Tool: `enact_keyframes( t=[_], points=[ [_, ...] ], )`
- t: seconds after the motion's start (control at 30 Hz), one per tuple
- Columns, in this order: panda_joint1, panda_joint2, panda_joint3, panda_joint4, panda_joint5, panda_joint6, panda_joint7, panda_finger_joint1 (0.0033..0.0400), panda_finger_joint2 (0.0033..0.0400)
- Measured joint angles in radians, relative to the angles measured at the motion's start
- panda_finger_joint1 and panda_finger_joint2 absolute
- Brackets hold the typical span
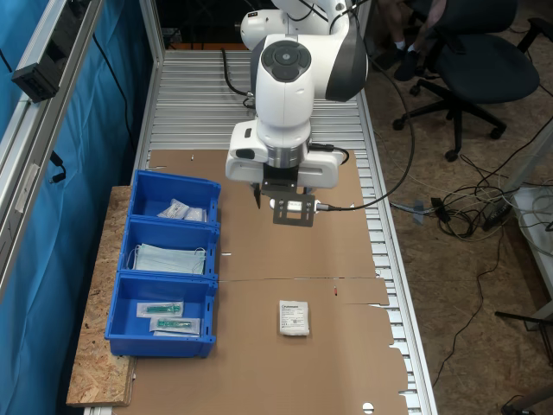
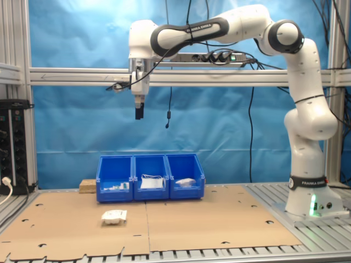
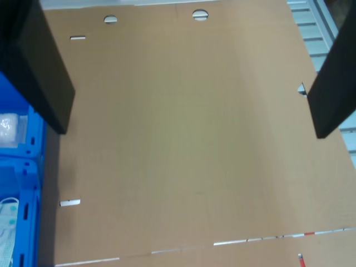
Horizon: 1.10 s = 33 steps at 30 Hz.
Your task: Pick and place sorting task of medical equipment.
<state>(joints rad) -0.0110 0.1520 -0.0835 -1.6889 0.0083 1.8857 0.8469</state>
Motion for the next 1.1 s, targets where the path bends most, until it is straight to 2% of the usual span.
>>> enact_keyframes(
  t=[0.33, 0.63, 1.1],
  points=[
    [-0.001, 0.162, 0.002, -0.002, 0.000, 0.154, 0.000, 0.0400, 0.0400],
    [-0.002, 0.296, 0.007, -0.006, 0.004, 0.248, 0.000, 0.0400, 0.0400],
    [-0.003, 0.415, 0.051, -0.008, 0.040, 0.380, 0.000, 0.0400, 0.0400]
  ],
)
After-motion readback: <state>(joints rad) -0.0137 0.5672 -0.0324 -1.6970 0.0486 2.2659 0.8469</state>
